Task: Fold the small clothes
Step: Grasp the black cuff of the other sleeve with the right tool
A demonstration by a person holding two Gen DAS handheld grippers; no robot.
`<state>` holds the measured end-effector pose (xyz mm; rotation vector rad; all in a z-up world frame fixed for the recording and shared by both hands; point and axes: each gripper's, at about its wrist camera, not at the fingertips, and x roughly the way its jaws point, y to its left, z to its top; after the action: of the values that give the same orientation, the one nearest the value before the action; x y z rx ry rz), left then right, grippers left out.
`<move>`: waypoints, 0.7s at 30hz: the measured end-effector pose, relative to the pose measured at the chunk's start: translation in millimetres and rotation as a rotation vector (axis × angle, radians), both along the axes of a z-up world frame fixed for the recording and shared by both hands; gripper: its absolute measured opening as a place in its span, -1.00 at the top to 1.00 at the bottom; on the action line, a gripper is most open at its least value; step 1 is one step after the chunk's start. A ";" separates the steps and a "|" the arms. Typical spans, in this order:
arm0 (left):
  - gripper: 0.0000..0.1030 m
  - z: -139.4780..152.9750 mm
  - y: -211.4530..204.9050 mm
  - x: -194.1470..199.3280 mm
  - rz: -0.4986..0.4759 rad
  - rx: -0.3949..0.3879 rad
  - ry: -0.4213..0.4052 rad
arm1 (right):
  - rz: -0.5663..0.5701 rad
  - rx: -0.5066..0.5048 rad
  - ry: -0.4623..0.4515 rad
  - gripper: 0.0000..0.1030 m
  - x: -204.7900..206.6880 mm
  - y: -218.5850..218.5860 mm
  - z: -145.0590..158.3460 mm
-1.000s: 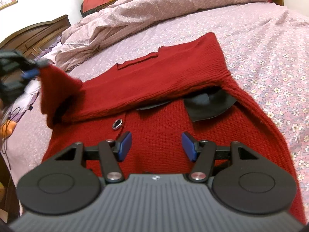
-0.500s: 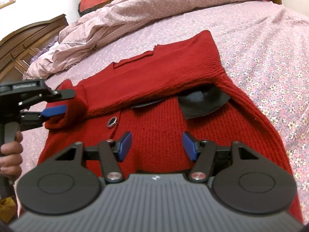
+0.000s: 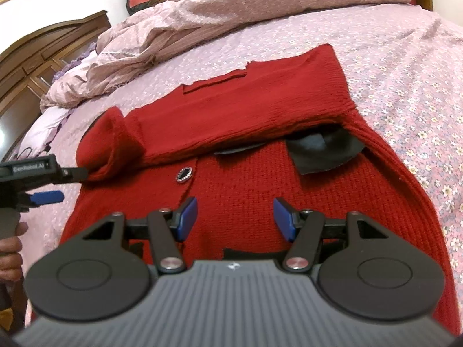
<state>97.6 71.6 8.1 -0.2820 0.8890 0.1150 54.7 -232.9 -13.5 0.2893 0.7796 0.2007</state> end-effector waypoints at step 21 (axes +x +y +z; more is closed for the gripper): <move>-0.78 -7.3 26.6 4.1 0.089 0.089 0.116 | 0.267 -0.040 -0.089 -0.18 61.4 72.3 52.1</move>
<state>101.8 98.2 0.7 -0.2341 0.9841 0.2550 116.0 -160.6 38.6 0.1368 0.7319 0.4461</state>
